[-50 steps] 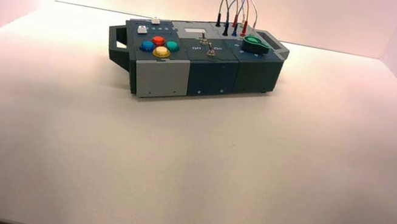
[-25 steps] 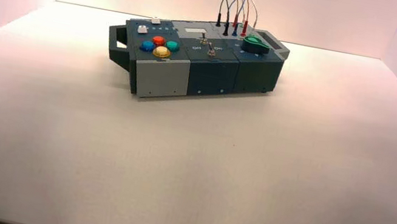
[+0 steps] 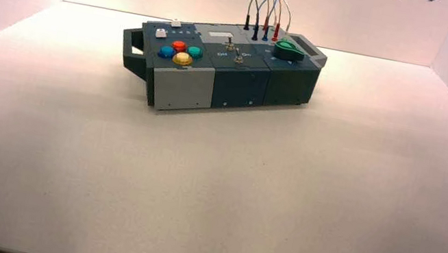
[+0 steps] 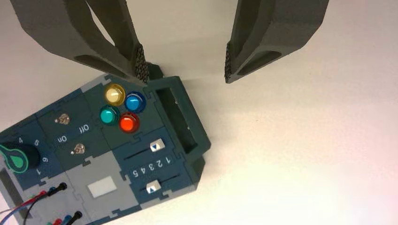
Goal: Move the box closer.
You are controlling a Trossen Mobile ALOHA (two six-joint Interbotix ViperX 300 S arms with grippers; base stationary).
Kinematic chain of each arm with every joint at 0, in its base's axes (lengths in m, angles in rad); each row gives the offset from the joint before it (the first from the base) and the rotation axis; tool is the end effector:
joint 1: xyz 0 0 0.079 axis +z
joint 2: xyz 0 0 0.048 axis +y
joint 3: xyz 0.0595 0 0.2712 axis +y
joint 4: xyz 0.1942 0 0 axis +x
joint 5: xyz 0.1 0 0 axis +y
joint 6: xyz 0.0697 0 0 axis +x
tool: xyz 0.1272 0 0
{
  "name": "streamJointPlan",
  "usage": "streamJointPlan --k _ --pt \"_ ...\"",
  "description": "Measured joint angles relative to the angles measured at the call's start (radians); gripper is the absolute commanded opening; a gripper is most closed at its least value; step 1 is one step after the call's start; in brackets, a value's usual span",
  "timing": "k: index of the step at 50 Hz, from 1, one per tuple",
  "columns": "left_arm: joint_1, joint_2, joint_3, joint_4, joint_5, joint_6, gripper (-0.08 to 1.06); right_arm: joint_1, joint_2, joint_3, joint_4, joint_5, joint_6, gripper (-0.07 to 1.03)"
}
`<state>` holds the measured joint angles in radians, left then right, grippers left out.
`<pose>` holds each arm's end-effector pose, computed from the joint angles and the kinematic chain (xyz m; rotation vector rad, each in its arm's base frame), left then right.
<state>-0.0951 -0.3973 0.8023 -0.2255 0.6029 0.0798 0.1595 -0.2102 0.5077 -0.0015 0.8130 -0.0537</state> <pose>0.3227 -0.0559 0.1203 -0.1135 1.0078 -0.1500 0.3657 0.0586 0.1420 -0.1381 1.1043 0.1721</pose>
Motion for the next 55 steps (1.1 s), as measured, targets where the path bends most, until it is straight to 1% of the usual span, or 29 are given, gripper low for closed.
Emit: streamJointPlan --k 1,3,5,6,7,10,11,15,16,17,19,20,24,25,26,27,28,33,34,39,40,44,49,55 --pt "-0.008 0.014 0.0 0.0 -0.002 -0.011 0.84 0.005 0.029 -0.018 0.002 0.003 -0.006 0.74" --pt "-0.02 0.032 0.0 0.0 -0.002 -0.02 0.84 0.008 0.078 -0.049 0.002 0.011 -0.014 0.74" --pt "-0.029 0.051 0.0 0.0 0.0 -0.025 0.84 0.008 0.118 -0.077 0.003 0.017 -0.023 0.74" --pt "-0.034 0.058 0.0 0.0 0.002 -0.028 0.84 0.008 0.118 -0.077 0.003 0.017 -0.023 0.74" --pt "-0.038 0.067 0.0 0.0 0.003 -0.031 0.84 0.009 0.15 -0.103 0.003 0.026 -0.035 0.74" --pt "-0.041 0.075 0.0 0.0 0.008 -0.034 0.84 0.011 0.166 -0.115 0.003 0.031 -0.041 0.74" --pt "-0.048 0.094 0.0 -0.002 0.017 -0.043 0.84 0.014 0.199 -0.141 0.003 0.037 -0.054 0.74" --pt "-0.049 0.098 0.0 -0.002 0.018 -0.044 0.84 0.015 0.209 -0.149 0.003 0.038 -0.057 0.74" --pt "-0.051 0.106 0.002 0.0 0.021 -0.048 0.84 0.018 0.218 -0.156 0.003 0.041 -0.061 0.74" --pt "-0.049 0.137 0.0 -0.002 0.034 -0.06 0.84 0.026 0.256 -0.19 0.005 0.044 -0.077 0.74" --pt "-0.049 0.146 0.0 -0.002 0.037 -0.063 0.84 0.028 0.264 -0.198 0.005 0.048 -0.081 0.74" --pt "-0.049 0.163 -0.003 -0.002 0.037 -0.066 0.84 0.029 0.281 -0.215 0.003 0.052 -0.094 0.74" --pt "-0.051 0.196 -0.014 -0.002 0.029 -0.069 0.84 0.031 0.324 -0.262 0.005 0.057 -0.13 0.74" --pt "-0.051 0.216 -0.018 -0.002 0.021 -0.069 0.84 0.032 0.334 -0.272 0.005 0.058 -0.137 0.74" --pt "-0.051 0.216 -0.018 -0.002 0.021 -0.069 0.84 0.032 0.334 -0.272 0.005 0.058 -0.137 0.74" --pt "-0.051 0.219 -0.02 -0.002 0.02 -0.067 0.84 0.032 0.345 -0.279 0.005 0.058 -0.143 0.74" --pt "-0.054 0.252 -0.028 -0.002 0.009 -0.067 0.84 0.032 0.38 -0.299 0.005 0.06 -0.155 0.74" --pt "-0.054 0.304 -0.044 -0.002 -0.006 -0.069 0.84 0.032 0.422 -0.327 0.006 0.064 -0.164 0.74" --pt "-0.054 0.33 -0.058 -0.002 -0.012 -0.069 0.84 0.032 0.436 -0.342 0.006 0.064 -0.166 0.74" --pt "-0.055 0.4 -0.084 -0.002 -0.023 -0.077 0.84 0.032 0.468 -0.371 0.006 0.064 -0.175 0.74" --pt "-0.055 0.413 -0.092 -0.002 -0.025 -0.078 0.84 0.032 0.483 -0.383 0.006 0.064 -0.183 0.74" --pt "-0.06 0.453 -0.115 -0.002 -0.034 -0.087 0.84 0.034 0.511 -0.408 0.005 0.064 -0.198 0.74" --pt "-0.074 0.491 -0.137 -0.002 -0.058 -0.098 0.84 0.032 0.537 -0.433 0.006 0.064 -0.201 0.74" --pt "-0.084 0.522 -0.147 0.0 -0.095 -0.117 0.84 0.034 0.56 -0.454 0.006 0.064 -0.202 0.74"
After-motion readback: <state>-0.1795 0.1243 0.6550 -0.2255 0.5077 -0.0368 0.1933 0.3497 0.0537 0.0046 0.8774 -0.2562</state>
